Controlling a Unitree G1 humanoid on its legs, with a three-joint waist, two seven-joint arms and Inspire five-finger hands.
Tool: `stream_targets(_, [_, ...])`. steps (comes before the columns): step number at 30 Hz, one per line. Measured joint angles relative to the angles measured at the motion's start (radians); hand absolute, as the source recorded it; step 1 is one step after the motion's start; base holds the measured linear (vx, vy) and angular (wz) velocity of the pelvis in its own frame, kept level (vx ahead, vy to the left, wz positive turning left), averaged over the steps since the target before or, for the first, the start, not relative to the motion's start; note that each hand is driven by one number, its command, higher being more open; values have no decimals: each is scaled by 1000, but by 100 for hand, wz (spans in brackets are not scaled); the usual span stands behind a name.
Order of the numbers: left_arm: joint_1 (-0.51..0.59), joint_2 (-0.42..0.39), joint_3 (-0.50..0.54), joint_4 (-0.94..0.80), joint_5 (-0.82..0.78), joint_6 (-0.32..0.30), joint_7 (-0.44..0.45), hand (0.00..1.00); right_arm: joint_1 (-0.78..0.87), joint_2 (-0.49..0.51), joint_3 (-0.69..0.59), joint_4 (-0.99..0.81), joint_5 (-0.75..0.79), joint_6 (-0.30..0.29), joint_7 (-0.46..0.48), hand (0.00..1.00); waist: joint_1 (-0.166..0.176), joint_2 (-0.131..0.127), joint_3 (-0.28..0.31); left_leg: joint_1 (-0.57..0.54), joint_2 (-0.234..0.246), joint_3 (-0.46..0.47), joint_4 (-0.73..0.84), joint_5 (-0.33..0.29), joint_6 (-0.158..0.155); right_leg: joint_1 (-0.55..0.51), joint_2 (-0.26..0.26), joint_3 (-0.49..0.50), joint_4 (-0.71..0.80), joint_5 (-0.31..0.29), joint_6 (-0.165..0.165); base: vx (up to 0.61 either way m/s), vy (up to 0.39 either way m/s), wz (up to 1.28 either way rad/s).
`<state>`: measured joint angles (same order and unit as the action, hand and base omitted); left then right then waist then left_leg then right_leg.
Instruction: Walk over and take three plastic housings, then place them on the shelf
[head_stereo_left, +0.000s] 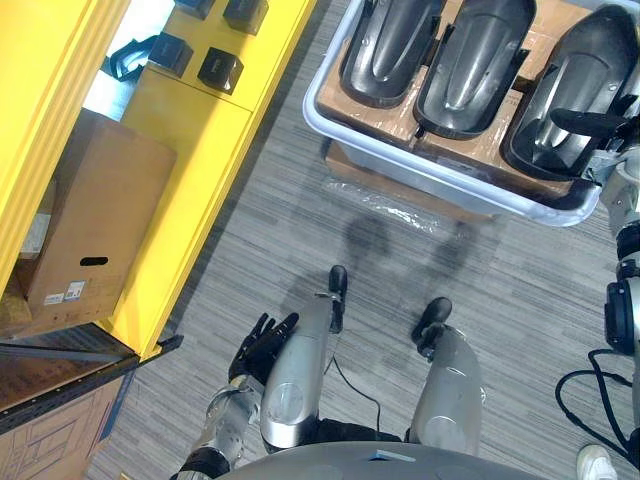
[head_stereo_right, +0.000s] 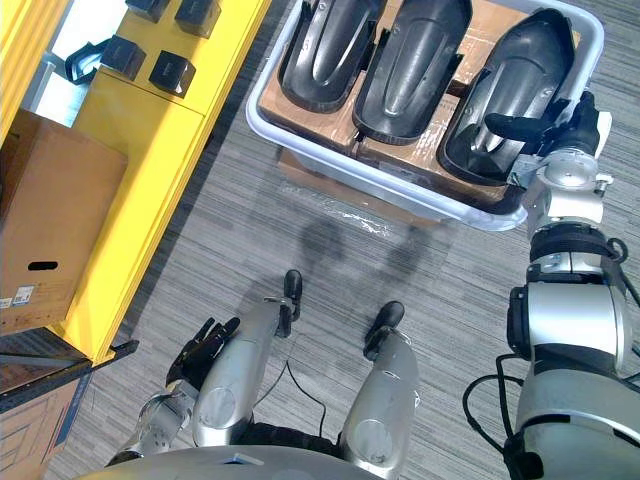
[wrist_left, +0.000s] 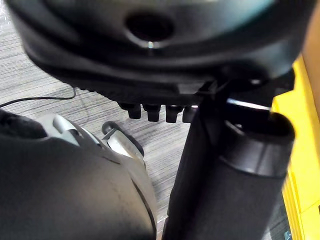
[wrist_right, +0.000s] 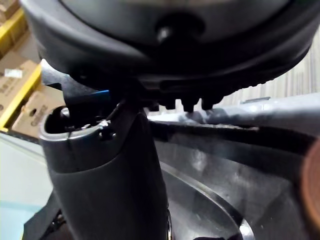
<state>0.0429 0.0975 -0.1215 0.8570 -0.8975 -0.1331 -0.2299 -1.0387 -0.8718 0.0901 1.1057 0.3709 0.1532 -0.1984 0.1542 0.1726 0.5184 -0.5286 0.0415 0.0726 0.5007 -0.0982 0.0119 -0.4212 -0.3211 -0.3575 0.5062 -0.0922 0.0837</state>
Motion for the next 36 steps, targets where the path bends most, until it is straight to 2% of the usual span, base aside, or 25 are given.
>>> stream_targets(4, [0, 1, -1, 0, 0, 0, -9, 100, -5, -33, 21, 32, -46, 77, 36, 0, 7, 0, 0, -9, 2, -10, 1, 1, -3, -3, 3, -8, -1, -2, -4, -17, -6, 4])
stream_targets(9, [0, 7, -8, 4, 0, -1, -15, 100, -28, -73, 35, 70, -119, 123, 45, 0, 5, 1, 0, -8, 8, -12, 5, 1, -4, 3, 9, -10, -3, -2, -4, 0, 0, 0])
stream_targets(19, [0, 16, -40, 3, -34, -17, 2, 100, -32, -55, 64, 100, -87, 161, 52, 0, 7, 4, -3, 0, 20, -6, 4, 3, -9, 4, 16, -7, -1, -5, -9, -1, 0, 0])
stream_targets(26, [1, 14, -34, 3, -43, -16, 24, 100, -22, -55, 35, 96, -90, 165, -81, 0, 6, 5, -3, 17, 21, 7, 6, 1, -9, 13, 16, 4, 2, -6, -9, 2, 10, -4])
stream_targets(30, [8, 12, -26, 0, -37, -15, 25, 100, 28, -54, -4, 62, -94, 134, -142, 0, 1, 5, -3, 56, 21, 12, 8, -9, -12, 45, 13, 8, 14, -15, -9, 4, 3, -2])
stream_targets(32, [34, 11, -18, -14, -37, -15, 25, 100, 61, -36, -34, -13, -125, 100, -167, 0, -24, 4, -3, 96, 21, 17, -4, -16, -13, 81, 12, 8, 8, -20, -7, -8, 2, -5])
stream_targets(35, [74, 7, 4, -52, -37, -14, 24, 100, 146, -3, -96, -212, -173, 28, -201, 0, -57, 3, -2, 169, 19, 32, -54, -15, -23, 136, 15, 10, -30, -23, 3, 31, -9, -11])
stream_targets(36, [110, -5, 54, -126, -38, -15, 22, 100, 246, 33, -159, -417, -213, -22, -226, 0, -82, 0, 0, 240, 20, 33, -116, -1, -26, 202, 30, 6, -84, -19, 9, 108, -47, -5])
